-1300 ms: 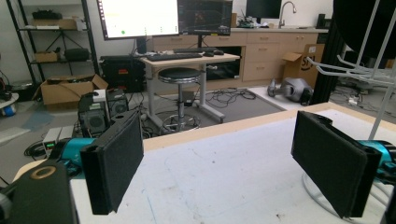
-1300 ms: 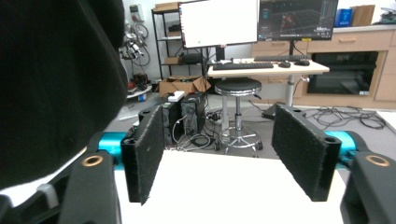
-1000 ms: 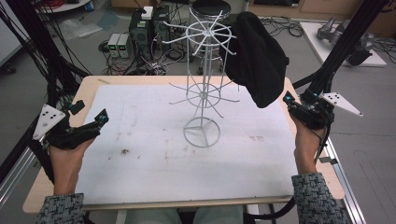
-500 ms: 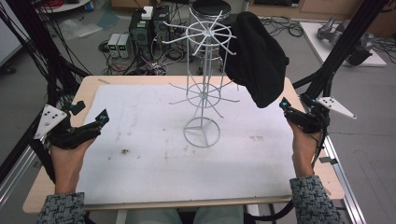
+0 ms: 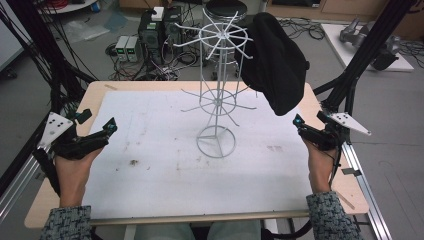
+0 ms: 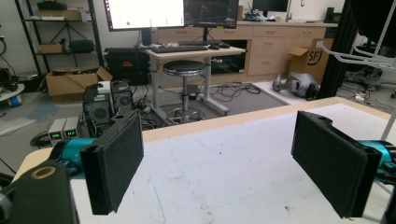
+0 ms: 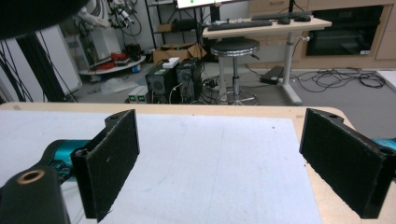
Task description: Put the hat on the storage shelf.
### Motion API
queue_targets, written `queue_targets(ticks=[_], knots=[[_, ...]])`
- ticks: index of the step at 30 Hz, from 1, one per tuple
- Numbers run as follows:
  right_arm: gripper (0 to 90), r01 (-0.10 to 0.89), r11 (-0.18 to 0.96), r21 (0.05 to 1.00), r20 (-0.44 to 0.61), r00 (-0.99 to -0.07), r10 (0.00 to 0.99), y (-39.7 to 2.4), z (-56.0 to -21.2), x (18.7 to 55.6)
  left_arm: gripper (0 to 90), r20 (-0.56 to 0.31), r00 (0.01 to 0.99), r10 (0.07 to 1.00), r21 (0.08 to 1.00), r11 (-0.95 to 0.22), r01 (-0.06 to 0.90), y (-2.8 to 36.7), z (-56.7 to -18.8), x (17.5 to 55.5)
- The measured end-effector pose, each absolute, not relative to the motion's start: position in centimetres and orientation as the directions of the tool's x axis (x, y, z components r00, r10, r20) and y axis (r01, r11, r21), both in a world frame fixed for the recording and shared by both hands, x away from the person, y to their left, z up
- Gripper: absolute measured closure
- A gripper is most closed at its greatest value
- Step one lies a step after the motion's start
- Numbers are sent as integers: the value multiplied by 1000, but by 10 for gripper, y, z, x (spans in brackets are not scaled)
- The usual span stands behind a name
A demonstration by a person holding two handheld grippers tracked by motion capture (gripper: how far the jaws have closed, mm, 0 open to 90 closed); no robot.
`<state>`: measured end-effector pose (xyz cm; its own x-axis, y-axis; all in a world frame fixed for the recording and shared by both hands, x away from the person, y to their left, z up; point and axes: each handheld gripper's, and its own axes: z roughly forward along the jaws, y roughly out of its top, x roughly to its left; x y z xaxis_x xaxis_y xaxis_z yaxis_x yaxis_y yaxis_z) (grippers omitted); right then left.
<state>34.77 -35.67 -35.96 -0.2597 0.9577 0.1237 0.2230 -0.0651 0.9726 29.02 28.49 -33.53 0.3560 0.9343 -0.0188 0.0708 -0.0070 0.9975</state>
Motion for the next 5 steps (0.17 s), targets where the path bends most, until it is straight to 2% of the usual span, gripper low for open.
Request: queue_targets(ticks=[5], knots=[[112,223,-66,973,125,-262,957,-358,-361,346,172,-17,357,934,997,-12,77,284,-337,292]])
